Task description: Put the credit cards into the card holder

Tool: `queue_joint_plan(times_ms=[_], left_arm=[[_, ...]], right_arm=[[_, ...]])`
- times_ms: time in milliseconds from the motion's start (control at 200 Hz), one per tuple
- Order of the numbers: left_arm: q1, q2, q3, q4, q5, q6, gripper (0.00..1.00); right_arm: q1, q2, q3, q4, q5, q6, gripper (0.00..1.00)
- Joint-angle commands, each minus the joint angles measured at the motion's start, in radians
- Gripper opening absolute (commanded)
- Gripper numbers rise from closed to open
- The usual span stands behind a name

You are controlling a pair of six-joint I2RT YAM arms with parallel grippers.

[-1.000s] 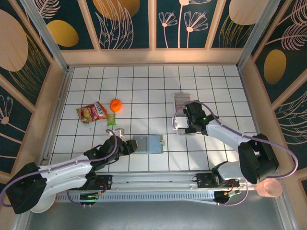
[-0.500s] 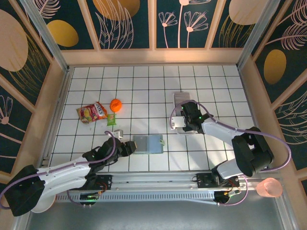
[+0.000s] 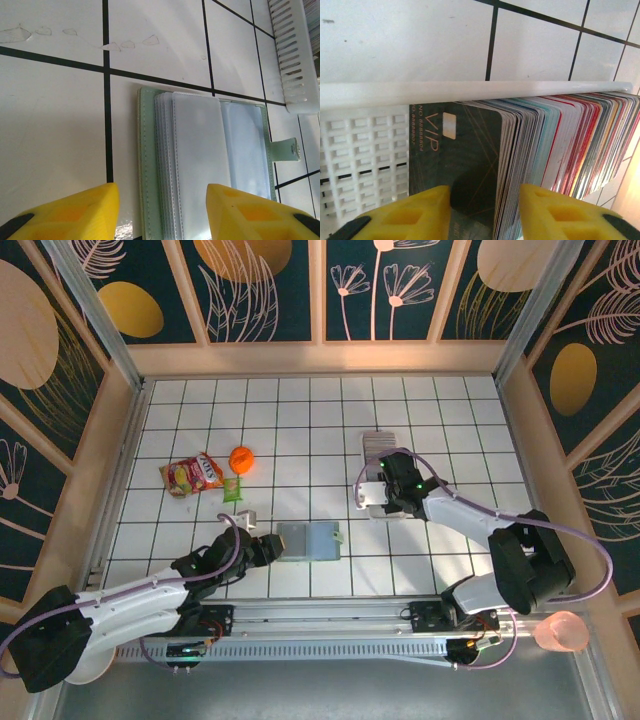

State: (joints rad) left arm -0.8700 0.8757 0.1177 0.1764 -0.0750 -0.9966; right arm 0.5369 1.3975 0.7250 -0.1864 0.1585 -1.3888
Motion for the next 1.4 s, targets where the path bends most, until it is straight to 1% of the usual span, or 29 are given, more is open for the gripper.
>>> queue_joint_plan(times_ms=[0, 130, 495, 566, 731, 861, 1036, 1231, 1281, 1391], left_arm=[[-0.003, -0.009, -0.012, 0.008, 0.009, -0.014, 0.48], [-0.002, -0.009, -0.013, 0.009, 0.009, -0.02, 0.47], [-0.003, -0.006, -0.015, 0.016, 0.009, -0.027, 0.46], [-0.002, -0.004, -0.015, 0.017, 0.01, -0.027, 0.46], [-0.003, -0.004, -0.017, 0.016, 0.011, -0.031, 0.45], [-0.003, -0.004, -0.018, 0.017, 0.012, -0.035, 0.45], [-0.002, -0.003, -0.019, 0.02, 0.011, -0.039, 0.44], [-0.002, -0.004, -0.017, 0.017, 0.015, -0.043, 0.43], [-0.003, -0.004, -0.016, 0.015, 0.014, -0.045, 0.43], [-0.004, -0.007, -0.016, 0.013, 0.014, -0.045, 0.43]], right_arm=[[0.002, -0.033, 0.021, 0.029, 0.017, -0.004, 0.38], [0.003, -0.041, 0.018, 0.02, 0.012, -0.002, 0.31], [0.005, -0.067, 0.008, 0.016, 0.022, -0.001, 0.23], [0.005, -0.072, 0.009, 0.012, 0.023, -0.001, 0.17], [0.005, -0.084, 0.009, 0.004, 0.023, 0.004, 0.15], [0.005, -0.098, 0.007, -0.01, 0.021, 0.007, 0.08], [0.005, -0.12, 0.011, -0.034, 0.017, 0.012, 0.08], [0.005, -0.137, 0.017, -0.059, 0.026, 0.022, 0.05], [0.005, -0.141, 0.022, -0.07, 0.018, 0.031, 0.03], [0.005, -0.157, 0.026, -0.083, 0.005, 0.05, 0.03]])
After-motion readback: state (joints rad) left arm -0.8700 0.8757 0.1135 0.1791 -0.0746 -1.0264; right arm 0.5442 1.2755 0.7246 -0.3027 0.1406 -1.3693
